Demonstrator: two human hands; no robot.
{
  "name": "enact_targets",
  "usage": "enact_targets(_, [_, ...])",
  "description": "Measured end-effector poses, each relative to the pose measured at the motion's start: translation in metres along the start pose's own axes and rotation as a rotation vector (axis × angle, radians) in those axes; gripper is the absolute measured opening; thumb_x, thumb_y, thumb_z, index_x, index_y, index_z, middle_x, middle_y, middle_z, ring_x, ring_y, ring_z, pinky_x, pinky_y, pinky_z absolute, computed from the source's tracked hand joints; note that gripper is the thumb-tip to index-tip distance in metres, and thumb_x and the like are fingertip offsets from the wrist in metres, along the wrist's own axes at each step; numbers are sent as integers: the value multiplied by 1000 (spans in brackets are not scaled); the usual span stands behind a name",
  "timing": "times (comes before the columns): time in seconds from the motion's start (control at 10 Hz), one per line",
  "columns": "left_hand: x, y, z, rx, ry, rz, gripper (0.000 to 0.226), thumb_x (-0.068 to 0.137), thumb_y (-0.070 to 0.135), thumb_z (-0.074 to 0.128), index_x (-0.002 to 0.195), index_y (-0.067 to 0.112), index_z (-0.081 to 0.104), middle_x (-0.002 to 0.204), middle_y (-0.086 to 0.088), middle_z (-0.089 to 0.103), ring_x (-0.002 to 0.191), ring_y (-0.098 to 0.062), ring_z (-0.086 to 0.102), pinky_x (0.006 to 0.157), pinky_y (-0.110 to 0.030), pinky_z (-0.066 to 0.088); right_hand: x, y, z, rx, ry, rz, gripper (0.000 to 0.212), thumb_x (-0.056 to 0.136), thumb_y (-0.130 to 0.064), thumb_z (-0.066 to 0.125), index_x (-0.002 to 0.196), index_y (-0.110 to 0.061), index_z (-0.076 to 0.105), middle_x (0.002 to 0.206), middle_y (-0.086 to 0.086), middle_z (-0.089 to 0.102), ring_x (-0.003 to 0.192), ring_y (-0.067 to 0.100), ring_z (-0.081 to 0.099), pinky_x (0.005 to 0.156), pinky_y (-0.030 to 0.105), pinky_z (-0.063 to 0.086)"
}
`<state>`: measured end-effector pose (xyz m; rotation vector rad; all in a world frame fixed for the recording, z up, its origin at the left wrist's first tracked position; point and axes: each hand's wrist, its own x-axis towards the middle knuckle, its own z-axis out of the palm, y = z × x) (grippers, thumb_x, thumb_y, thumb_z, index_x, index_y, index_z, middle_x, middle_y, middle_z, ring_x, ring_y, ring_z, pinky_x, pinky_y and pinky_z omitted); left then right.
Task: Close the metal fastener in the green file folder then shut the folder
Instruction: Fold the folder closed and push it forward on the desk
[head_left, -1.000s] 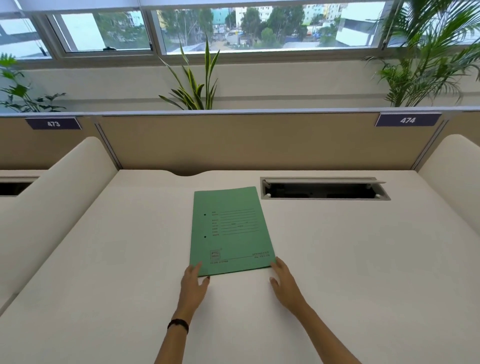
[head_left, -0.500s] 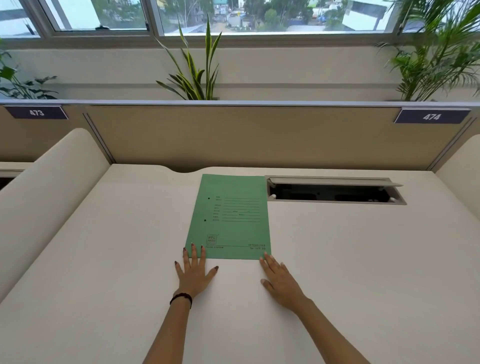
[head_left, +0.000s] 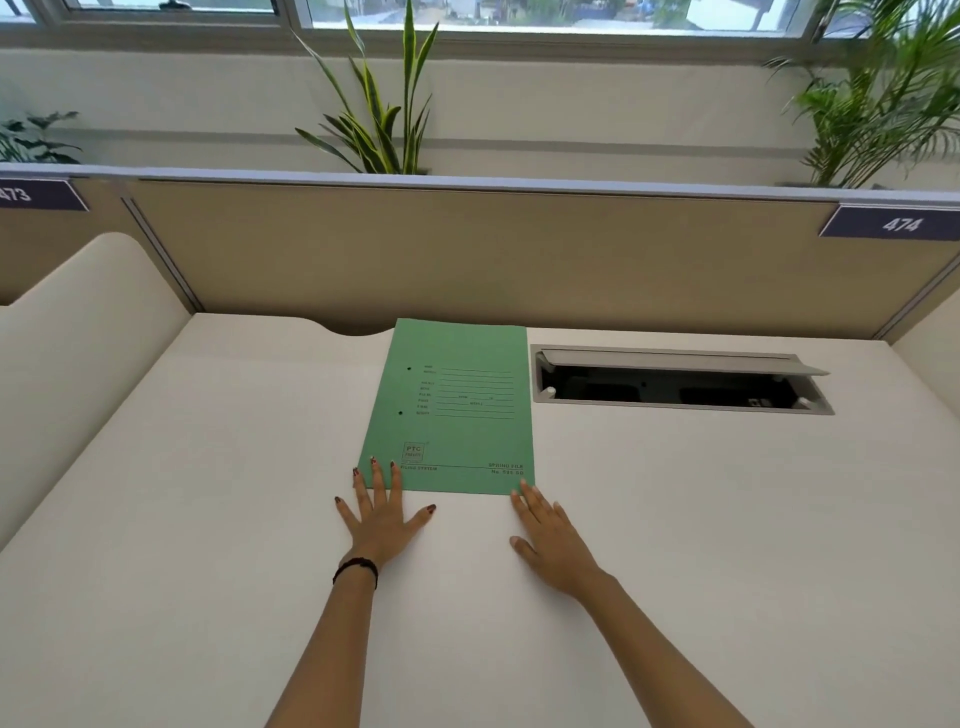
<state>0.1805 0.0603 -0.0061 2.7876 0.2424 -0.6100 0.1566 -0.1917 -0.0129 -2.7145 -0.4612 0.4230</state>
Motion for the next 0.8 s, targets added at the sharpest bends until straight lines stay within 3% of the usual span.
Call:
enact_targets(0.1, [-2, 0, 1, -10, 24, -7, 95, 83, 79, 19, 150, 23, -19, 158, -4, -31, 145, -31, -30, 114, -64, -14, -1, -1, 2, 0, 7, -1, 60, 100, -31, 31, 148, -15, -1, 159, 4, -9, 147, 16, -5, 120, 36, -2])
enact_targets(0.2, [-15, 1, 3, -112, 134, 13, 133, 43, 95, -22, 152, 19, -12, 160, -10, -22, 148, -31, -21, 117, -56, -11, -12, -2, 10, -13, 77, -21, 58, 101, -31, 29, 149, -17, 0, 158, 4, -11, 147, 16, -6, 119, 33, -6])
enact_targets(0.3, [-32, -5, 17, -286, 311, 119, 125, 58, 92, -14, 152, 11, 1, 162, -16, -5, 150, -28, -9, 123, -45, 1, -35, -1, 25, 1, 231, -54, 53, 100, -29, 28, 149, -23, 7, 156, -6, -6, 146, 11, -4, 113, 21, -17])
enact_targets(0.4, [-48, -7, 27, -334, 350, 176, 113, 69, 87, -7, 153, 13, 7, 162, -11, -4, 151, -26, -5, 123, -40, 6, -59, -6, 30, 22, 324, -35, 51, 96, -19, 43, 145, -19, 29, 153, -5, 28, 142, 13, 23, 111, 17, -8])
enact_targets(0.5, [-60, -7, 31, -319, 335, 178, 111, 70, 85, -11, 153, 16, 13, 162, -9, -4, 151, -25, -1, 122, -35, 4, -75, -8, 31, 85, 350, 6, 51, 94, -13, 46, 143, -18, 33, 151, -4, 33, 139, 4, 26, 111, 12, -6])
enact_targets(0.6, [-66, -4, 32, -302, 322, 168, 82, 89, 68, 15, 153, 17, 14, 160, -3, -8, 152, -22, 0, 123, -32, -2, -89, -6, 31, 81, 336, 5, 48, 98, -16, 38, 145, -21, 28, 154, -6, 22, 140, -1, 12, 110, 9, -11])
enact_targets(0.7, [-75, -1, 30, -243, 267, 142, 74, 93, 60, 16, 153, 16, 14, 162, -10, -3, 152, -24, 0, 125, -38, 1, -112, -1, 37, 94, 312, -8, 46, 97, -14, 41, 142, -21, 34, 154, -3, 20, 136, -12, 6, 108, 6, -14])
enact_targets(0.8, [-82, 4, 28, -105, 253, 182, 126, 52, 76, -37, 154, 18, 9, 163, -13, 0, 152, -26, 3, 122, -39, 5, -130, 10, 39, 98, 296, -10, 46, 99, -16, 37, 144, -22, 29, 150, -12, 6, 130, -26, -6, 106, 3, -17])
